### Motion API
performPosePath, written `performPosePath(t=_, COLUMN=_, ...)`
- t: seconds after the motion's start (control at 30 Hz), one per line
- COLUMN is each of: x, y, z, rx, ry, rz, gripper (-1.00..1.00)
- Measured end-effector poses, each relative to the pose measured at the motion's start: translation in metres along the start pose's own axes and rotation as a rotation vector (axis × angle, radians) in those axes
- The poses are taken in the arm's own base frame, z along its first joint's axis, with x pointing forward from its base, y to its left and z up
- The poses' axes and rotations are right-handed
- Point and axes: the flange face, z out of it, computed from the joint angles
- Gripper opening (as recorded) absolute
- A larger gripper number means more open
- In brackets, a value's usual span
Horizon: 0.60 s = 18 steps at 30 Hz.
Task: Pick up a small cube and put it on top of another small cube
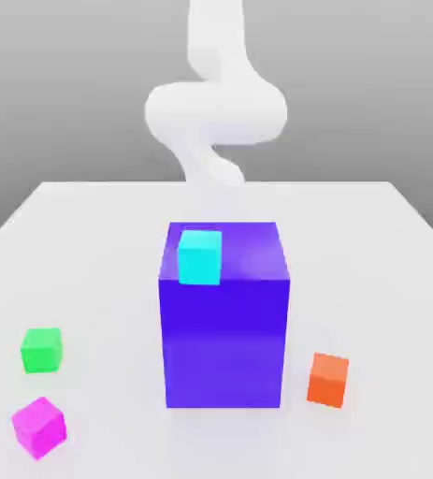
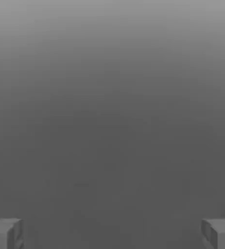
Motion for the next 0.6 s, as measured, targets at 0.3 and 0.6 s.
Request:
performPosePath(t=0.3, x=0.031, y=0.073, z=0.167, rx=-0.198, ry=-0.139, rz=0.197, gripper=0.00)
performPosePath(t=0.6, x=0.026, y=0.197, z=0.302, rx=-0.421, ry=-0.231, rz=0.407, gripper=0.00)
